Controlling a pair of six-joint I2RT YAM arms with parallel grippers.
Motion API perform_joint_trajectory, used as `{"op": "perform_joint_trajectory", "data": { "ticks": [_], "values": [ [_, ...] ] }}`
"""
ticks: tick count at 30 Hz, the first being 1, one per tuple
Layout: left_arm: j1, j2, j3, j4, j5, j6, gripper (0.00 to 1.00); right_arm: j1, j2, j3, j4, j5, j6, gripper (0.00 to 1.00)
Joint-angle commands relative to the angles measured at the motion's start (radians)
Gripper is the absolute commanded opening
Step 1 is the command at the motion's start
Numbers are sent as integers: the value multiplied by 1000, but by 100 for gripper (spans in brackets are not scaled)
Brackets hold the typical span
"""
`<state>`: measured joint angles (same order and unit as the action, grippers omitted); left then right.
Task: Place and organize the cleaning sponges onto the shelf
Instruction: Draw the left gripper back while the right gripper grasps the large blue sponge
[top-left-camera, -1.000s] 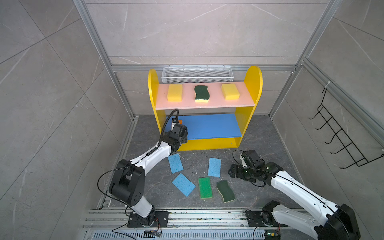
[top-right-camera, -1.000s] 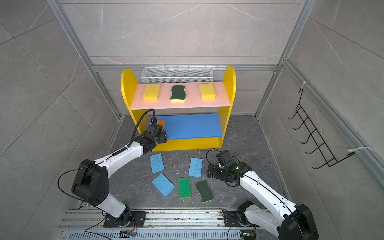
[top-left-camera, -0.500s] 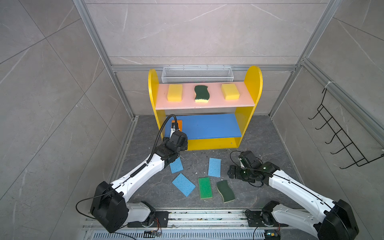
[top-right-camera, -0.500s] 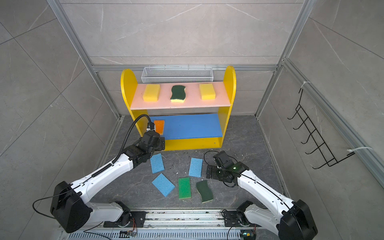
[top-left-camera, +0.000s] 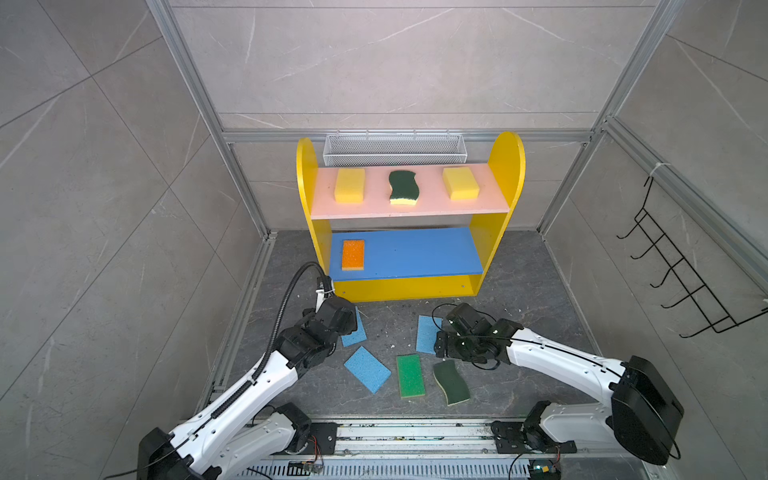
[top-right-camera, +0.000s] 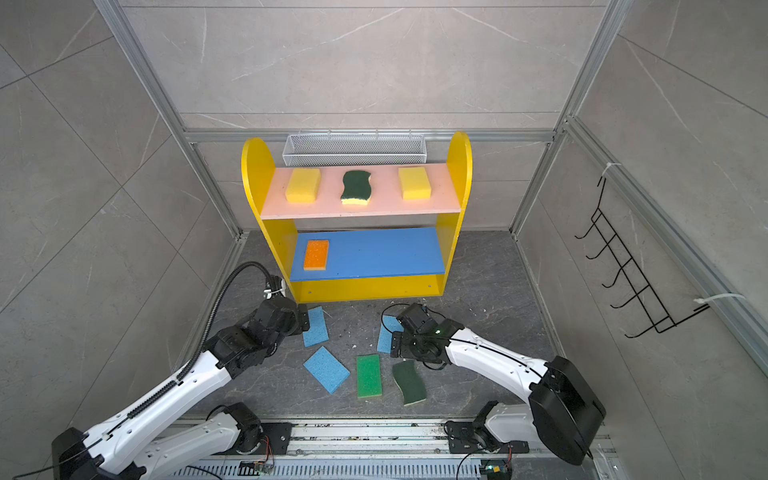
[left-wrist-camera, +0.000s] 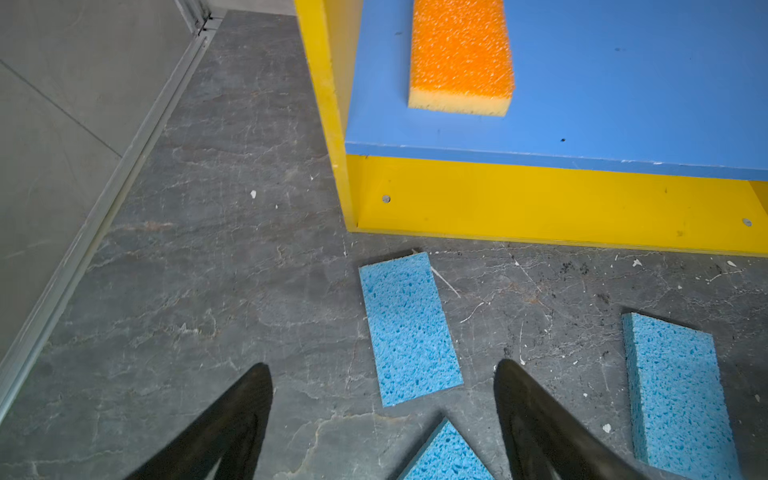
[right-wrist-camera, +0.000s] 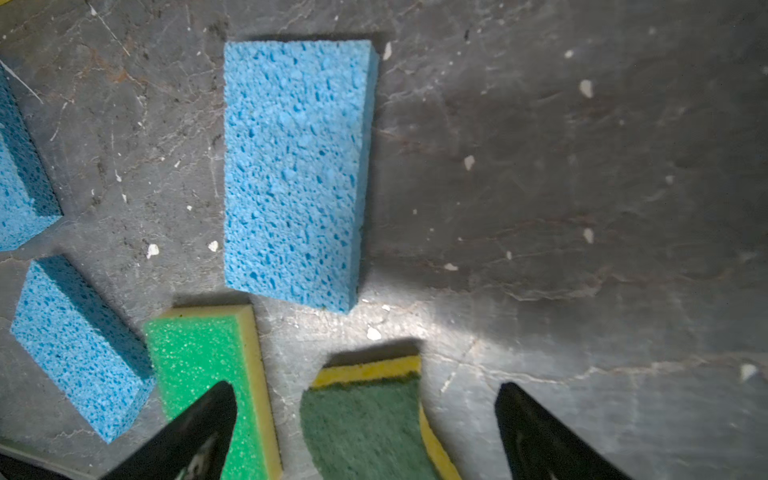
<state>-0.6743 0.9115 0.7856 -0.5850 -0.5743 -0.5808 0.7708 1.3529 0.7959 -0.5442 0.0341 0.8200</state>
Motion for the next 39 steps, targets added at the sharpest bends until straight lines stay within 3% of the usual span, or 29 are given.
{"op": "perform_joint_trajectory", "data": {
  "ticks": [1,11,21,39],
  "values": [
    [-2,-63,-23,-69,-15,-86,86,35,61,47,31,53,51,99],
    [-1,-135,-67,-124,27,-137,86,80,204,124,38,120,137,99],
    [-1,-205,-100,-128,33,-139,87,130,377,261,-34,198,132,99],
    [-2,-192,-136,-89,42,-160,87,134,530,336,-99,239,154,99]
  ]
}}
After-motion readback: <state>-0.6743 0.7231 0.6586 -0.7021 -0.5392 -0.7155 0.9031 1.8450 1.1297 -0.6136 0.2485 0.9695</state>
